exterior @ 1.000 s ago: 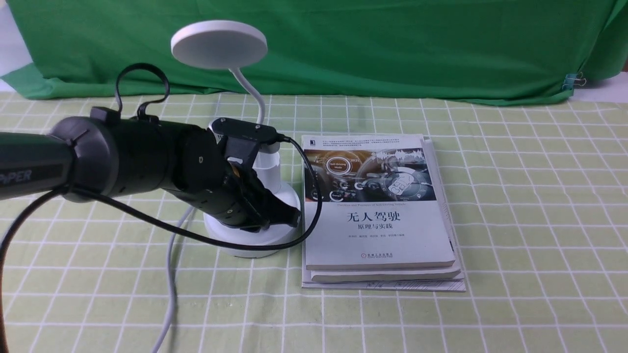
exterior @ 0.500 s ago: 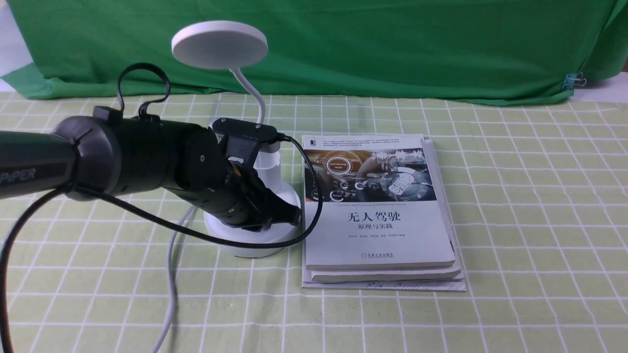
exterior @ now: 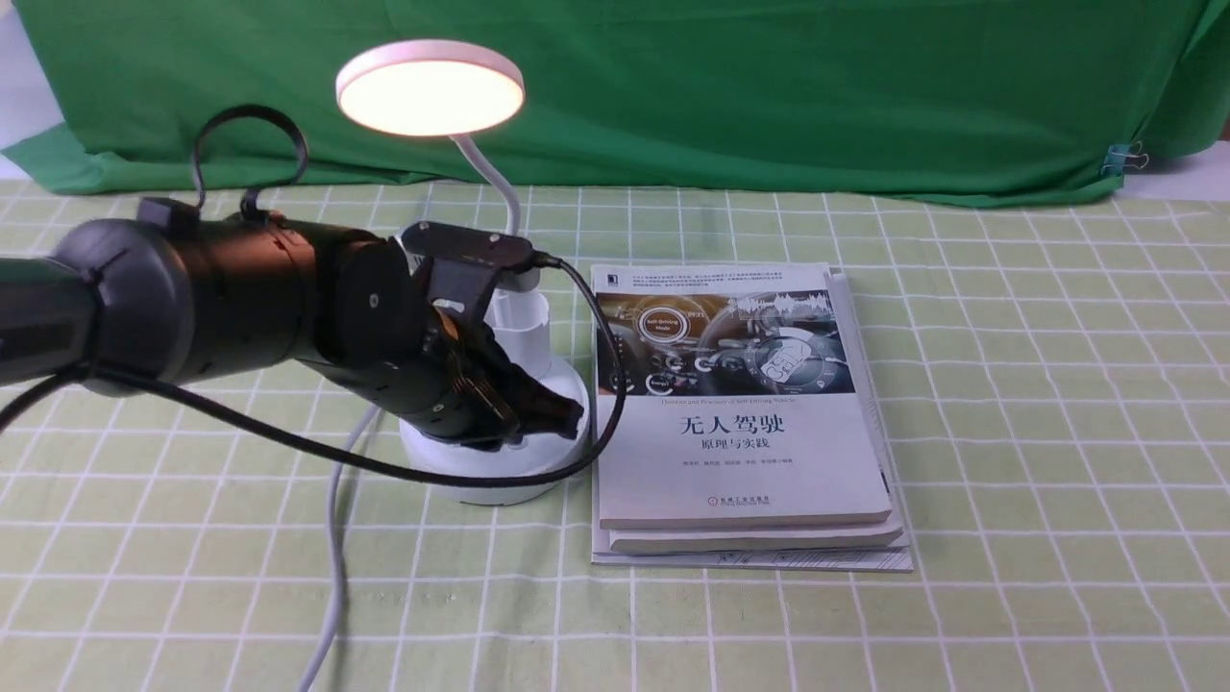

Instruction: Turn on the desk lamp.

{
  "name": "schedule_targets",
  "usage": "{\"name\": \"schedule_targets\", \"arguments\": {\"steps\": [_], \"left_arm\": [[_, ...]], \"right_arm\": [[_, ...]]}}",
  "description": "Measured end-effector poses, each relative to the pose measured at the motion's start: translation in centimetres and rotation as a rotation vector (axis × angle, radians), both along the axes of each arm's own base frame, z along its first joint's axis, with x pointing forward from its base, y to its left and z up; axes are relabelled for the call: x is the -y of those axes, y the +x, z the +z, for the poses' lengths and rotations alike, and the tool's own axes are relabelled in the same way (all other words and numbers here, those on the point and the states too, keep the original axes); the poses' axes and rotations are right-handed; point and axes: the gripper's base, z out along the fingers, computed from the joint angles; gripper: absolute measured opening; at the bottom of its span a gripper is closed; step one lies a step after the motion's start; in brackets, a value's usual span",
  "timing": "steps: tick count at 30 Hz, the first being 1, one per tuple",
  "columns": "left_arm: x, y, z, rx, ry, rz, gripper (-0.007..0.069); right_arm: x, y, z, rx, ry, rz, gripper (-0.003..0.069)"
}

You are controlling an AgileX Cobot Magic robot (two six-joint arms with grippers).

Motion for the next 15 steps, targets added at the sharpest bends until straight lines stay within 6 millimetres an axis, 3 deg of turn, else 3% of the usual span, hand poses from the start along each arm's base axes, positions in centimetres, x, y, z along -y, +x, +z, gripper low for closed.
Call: {"name": "schedule_targets", "arguments": {"steps": [3, 7, 11, 15], "left_arm": [[-0.6, -1.4, 1.2, 0.02, -0.003, -0.005, 0.0019], [-1.8, -4.0, 1.1, 0.001, 0.001, 0.006, 0.0019], [-4.5, -9.9, 1.2, 0.037, -0.033, 0.05, 0.0019], [-6.5, -14.2, 2.4, 0.141, -0.085, 0.061, 0.0019]], "right_arm": [[0.0, 0.0, 0.0, 0.0, 0.0, 0.0, 0.0245], [0.0, 0.0, 0.0, 0.0, 0.0, 0.0, 0.0245], [0.0, 0.0, 0.0, 0.0, 0.0, 0.0, 0.0245], [0.0, 0.0, 0.0, 0.0, 0.0, 0.0, 0.0245]]}}
